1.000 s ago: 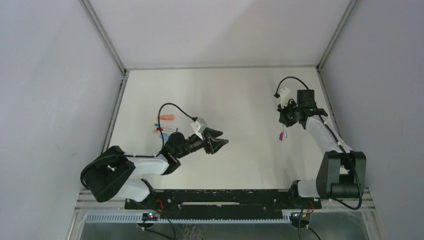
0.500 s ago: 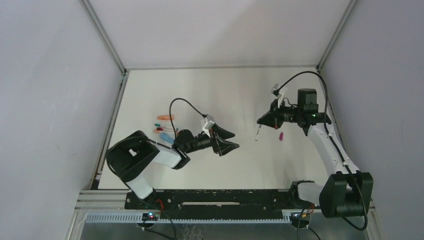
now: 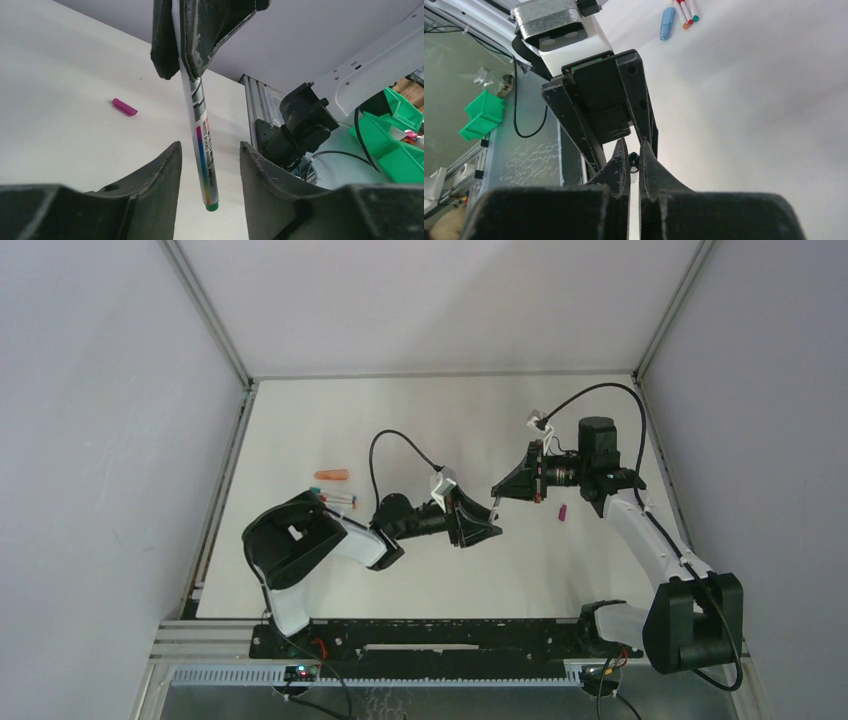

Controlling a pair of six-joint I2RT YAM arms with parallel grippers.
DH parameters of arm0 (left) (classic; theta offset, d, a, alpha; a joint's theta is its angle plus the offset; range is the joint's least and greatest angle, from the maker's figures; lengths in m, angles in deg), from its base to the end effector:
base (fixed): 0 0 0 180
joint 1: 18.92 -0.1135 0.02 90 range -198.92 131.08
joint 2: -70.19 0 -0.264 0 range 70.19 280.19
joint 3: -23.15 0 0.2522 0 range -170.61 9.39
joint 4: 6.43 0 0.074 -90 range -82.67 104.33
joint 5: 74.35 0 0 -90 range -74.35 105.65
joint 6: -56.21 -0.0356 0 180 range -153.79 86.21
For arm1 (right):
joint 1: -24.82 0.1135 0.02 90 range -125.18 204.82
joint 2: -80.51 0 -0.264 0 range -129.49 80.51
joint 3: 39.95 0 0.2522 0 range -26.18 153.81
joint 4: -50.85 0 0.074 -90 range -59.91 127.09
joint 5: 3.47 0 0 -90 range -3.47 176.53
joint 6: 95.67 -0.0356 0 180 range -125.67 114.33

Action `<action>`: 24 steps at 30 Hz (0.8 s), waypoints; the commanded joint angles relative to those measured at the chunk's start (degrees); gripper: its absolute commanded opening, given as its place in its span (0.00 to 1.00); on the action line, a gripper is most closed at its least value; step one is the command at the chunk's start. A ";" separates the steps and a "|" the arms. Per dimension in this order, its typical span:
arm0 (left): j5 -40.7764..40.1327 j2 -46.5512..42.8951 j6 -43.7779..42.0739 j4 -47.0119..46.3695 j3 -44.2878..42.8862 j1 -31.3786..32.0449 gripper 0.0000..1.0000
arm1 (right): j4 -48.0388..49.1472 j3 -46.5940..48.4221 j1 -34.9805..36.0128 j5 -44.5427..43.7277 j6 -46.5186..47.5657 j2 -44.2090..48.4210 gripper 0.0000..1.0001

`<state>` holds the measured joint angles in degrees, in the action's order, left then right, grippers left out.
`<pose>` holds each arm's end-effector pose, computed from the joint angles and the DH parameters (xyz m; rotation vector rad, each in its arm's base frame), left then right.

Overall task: Insert the pens into the pen caps
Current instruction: Move the pen cap to the center of the board.

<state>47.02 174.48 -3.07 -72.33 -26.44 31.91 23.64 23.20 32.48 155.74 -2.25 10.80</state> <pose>0.1962 -0.2701 0.1838 0.7719 1.3967 -1.5217 0.2443 0.0664 0.2841 -0.8636 1.7884 1.3217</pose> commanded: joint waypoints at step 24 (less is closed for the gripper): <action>-9.42 -10.93 -6.89 0.82 11.24 -4.32 0.00 | -45.39 7.04 -11.27 -15.85 80.18 11.10 0.90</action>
<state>42.11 169.27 -4.58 -70.25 -18.68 27.97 2.39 28.99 20.44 150.72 31.34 20.57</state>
